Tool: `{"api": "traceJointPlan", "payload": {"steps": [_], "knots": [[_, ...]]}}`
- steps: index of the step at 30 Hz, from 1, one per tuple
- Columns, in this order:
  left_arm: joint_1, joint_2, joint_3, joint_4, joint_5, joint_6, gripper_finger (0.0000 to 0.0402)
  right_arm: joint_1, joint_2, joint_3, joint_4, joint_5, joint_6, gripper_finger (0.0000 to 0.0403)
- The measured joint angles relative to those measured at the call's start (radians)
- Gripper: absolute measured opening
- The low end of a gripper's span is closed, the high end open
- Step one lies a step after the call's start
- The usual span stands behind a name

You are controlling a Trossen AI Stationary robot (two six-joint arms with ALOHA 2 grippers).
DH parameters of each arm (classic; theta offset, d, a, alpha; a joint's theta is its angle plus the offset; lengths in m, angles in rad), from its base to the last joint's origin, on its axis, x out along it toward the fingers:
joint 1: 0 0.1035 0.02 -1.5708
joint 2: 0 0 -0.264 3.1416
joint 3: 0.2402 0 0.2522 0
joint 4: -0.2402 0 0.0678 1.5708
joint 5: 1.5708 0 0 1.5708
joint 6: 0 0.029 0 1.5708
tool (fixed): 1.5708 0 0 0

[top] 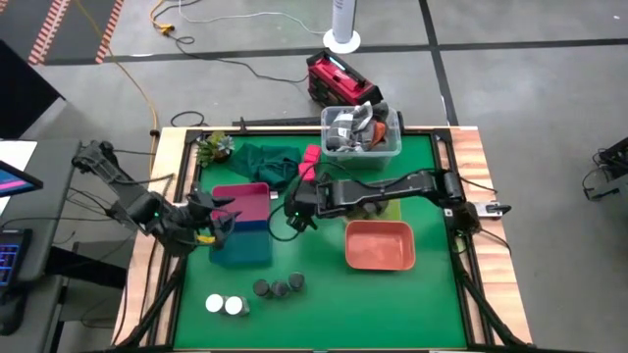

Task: Sort spices by type
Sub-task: Put the black spice can into the yellow bin

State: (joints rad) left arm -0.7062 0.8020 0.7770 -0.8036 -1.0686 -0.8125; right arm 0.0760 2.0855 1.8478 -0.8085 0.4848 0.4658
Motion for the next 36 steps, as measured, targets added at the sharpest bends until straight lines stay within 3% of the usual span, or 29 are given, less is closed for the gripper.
{"api": "traceJointPlan", "payload": {"steps": [7,10,17,23,26,30,36], "knots": [[-0.035,0.088,-0.029,0.061,-0.037,-0.052,0.0185,-0.028,0.028,-0.006,-0.036,-0.018,0.051,0.0239],[-0.054,0.134,-0.030,0.173,-0.060,0.010,0.0185,-0.032,0.034,-0.010,-0.066,-0.034,0.015,0.0257],[-0.105,0.226,-0.030,0.338,-0.170,0.201,0.0185,-0.050,0.017,-0.007,-0.039,-0.098,-0.019,0.0318],[-0.105,0.231,-0.030,0.350,-0.127,0.218,0.0185,-0.063,0.018,0.004,-0.080,-0.183,0.039,0.0383],[-0.105,0.231,-0.030,0.351,-0.090,0.224,0.0185,-0.062,0.020,0.062,-0.192,-0.169,0.085,0.0397],[-0.105,0.241,-0.030,0.344,-0.061,0.225,0.0185,-0.043,0.017,0.085,-0.270,-0.073,0.130,0.0396],[-0.107,0.293,-0.030,0.343,-0.047,0.163,0.0185,-0.013,0.018,0.089,-0.294,-0.033,0.188,0.0384]]}}
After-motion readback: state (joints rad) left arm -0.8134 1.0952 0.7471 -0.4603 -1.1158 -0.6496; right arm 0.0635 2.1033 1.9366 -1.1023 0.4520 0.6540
